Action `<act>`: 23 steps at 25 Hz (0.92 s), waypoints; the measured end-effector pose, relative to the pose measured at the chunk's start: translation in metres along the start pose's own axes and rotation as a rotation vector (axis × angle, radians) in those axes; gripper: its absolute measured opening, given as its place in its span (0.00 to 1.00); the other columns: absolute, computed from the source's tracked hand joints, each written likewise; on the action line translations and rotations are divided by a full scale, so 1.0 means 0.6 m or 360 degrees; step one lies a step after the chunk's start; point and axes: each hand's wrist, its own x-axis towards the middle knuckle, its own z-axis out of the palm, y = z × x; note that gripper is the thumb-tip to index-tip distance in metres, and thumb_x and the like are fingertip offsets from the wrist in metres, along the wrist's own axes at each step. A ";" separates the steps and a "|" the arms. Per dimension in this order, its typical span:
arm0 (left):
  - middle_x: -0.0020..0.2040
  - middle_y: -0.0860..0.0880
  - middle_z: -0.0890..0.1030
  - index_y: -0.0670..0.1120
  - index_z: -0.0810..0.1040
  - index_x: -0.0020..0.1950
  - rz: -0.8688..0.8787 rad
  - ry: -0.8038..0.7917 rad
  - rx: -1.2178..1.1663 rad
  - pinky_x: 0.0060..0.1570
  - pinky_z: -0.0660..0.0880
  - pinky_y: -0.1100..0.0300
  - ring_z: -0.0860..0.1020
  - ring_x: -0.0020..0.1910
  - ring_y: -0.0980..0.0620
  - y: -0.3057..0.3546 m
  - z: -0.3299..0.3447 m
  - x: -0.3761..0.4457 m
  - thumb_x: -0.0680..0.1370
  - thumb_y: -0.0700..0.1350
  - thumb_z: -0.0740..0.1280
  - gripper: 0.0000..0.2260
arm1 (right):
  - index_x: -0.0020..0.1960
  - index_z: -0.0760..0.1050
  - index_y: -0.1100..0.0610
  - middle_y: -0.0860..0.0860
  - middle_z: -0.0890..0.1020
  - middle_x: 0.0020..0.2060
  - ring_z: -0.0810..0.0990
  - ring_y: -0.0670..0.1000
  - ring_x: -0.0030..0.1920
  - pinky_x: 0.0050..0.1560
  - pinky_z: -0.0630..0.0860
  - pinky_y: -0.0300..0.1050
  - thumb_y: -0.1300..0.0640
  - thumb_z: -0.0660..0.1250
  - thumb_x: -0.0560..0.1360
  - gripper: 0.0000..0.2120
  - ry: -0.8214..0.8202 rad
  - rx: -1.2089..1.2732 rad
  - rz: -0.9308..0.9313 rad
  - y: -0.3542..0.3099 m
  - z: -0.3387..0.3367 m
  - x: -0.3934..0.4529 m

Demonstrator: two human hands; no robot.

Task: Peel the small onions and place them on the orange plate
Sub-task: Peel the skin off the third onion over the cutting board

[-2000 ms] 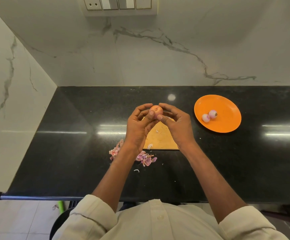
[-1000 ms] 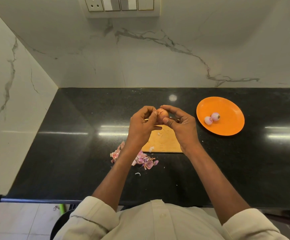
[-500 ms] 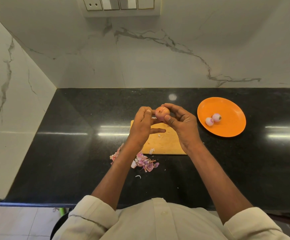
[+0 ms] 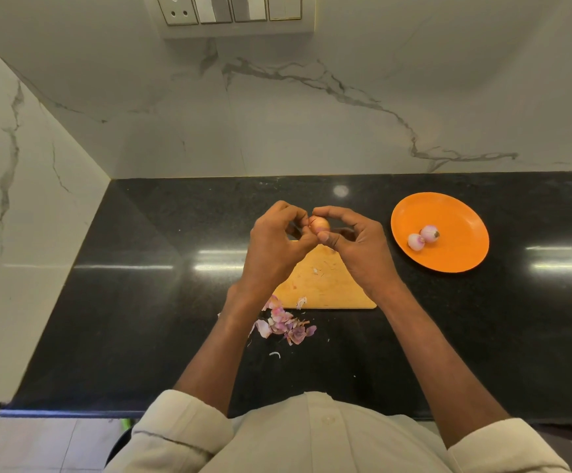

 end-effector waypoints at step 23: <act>0.43 0.50 0.84 0.45 0.85 0.50 -0.0073 0.0263 -0.0248 0.46 0.84 0.53 0.83 0.43 0.51 0.006 0.036 -0.041 0.79 0.48 0.74 0.07 | 0.64 0.83 0.56 0.50 0.87 0.58 0.84 0.52 0.63 0.61 0.84 0.53 0.65 0.71 0.80 0.14 0.0166 0.0404 0.0139 0.014 0.023 -0.029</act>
